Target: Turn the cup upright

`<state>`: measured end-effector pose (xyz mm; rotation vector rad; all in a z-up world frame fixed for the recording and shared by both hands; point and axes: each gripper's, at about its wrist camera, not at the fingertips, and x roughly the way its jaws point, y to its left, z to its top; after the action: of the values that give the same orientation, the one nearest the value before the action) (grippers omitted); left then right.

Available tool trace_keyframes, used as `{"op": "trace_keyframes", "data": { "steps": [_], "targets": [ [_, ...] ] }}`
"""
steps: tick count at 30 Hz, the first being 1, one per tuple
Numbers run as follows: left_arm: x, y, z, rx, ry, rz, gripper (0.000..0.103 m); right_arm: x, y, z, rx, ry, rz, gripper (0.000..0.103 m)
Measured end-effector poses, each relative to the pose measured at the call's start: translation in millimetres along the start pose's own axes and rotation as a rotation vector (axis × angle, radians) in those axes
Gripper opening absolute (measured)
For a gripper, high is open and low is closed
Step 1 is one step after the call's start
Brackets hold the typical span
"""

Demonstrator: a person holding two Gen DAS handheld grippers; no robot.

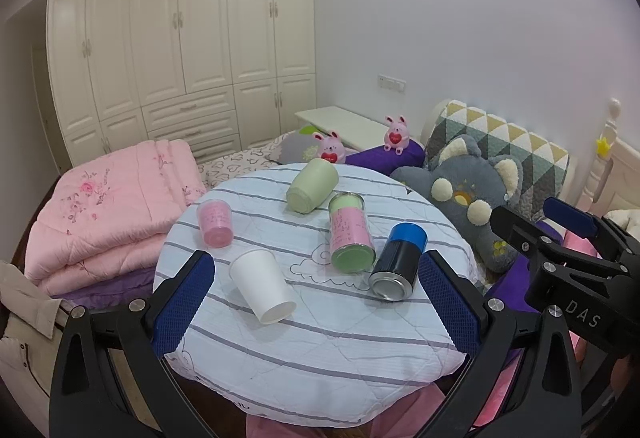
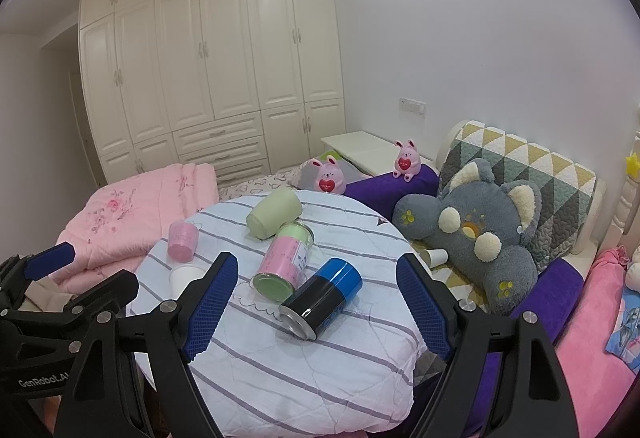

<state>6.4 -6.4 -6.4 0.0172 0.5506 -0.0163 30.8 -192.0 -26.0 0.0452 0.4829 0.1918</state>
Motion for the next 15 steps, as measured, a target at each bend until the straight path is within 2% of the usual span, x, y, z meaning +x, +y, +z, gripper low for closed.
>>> {"op": "trace_keyframes", "data": {
  "steps": [15],
  "targets": [
    [0.6,-1.0,-0.1,0.0,0.002,0.001,0.103,0.6,1.4,-0.4,-0.003,0.0,-0.002,0.083]
  ]
}}
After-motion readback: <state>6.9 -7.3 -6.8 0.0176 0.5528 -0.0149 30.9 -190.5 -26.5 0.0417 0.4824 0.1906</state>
